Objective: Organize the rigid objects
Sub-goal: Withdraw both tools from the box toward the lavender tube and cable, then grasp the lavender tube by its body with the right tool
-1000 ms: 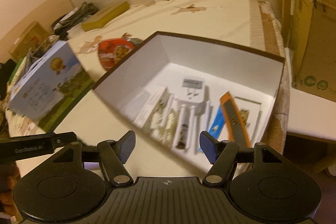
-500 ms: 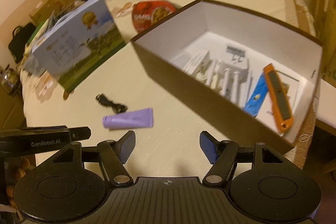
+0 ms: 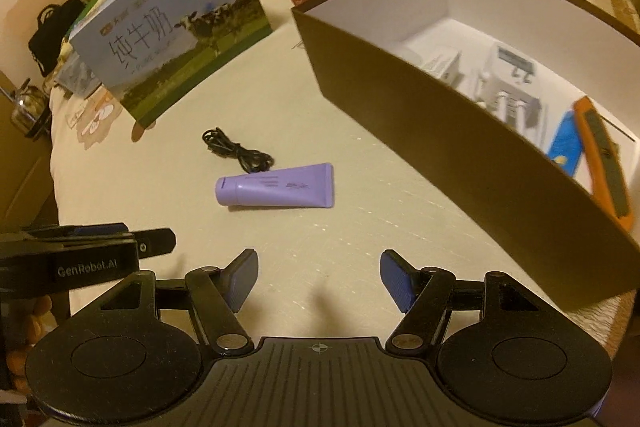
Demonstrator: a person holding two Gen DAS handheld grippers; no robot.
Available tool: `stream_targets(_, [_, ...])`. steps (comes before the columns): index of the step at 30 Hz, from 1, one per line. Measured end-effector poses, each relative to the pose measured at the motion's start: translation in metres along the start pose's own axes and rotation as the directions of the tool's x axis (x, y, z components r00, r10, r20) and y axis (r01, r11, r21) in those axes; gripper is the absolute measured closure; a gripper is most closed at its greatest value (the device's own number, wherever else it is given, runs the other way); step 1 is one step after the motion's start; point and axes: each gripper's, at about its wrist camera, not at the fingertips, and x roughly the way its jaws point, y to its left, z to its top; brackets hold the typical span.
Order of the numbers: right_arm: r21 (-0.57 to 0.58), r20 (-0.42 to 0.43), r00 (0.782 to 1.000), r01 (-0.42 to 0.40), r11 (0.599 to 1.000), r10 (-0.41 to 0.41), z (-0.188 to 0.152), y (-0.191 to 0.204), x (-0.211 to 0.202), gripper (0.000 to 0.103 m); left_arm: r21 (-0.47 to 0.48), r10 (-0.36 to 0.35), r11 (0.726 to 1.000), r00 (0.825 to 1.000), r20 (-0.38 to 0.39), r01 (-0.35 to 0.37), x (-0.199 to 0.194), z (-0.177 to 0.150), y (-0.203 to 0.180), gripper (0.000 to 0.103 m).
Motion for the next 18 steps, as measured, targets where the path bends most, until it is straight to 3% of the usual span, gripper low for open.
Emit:
stream_targets(12, [-0.042,0.041,0.999,0.028,0.999,-0.026,0.034,0.008,0.047,0.039,-0.004,0.014,1.0,1.0,-0.026,-0.014,0.024,0.001,0.016,0.052])
stream_targets(14, [-0.065,0.063,0.997,0.04,0.997,-0.036,0.043,0.008,0.055,0.047,-0.001,0.012,1.0,1.0,-0.025,-0.012,0.028,0.002,0.016,0.053])
stream_targets(16, [-0.083,0.073,0.996,0.049,0.995,-0.043,0.052,0.007,0.064,0.064,0.001,0.011,1.0,1.0,-0.027,-0.011,0.032,0.003,0.016,0.053])
stream_targets(18, [-0.088,0.068,0.997,0.043,0.995,-0.037,0.059,0.005,0.074,0.071,-0.001,0.012,1.0,1.0,-0.027,-0.012,0.036,0.004,0.016,0.053])
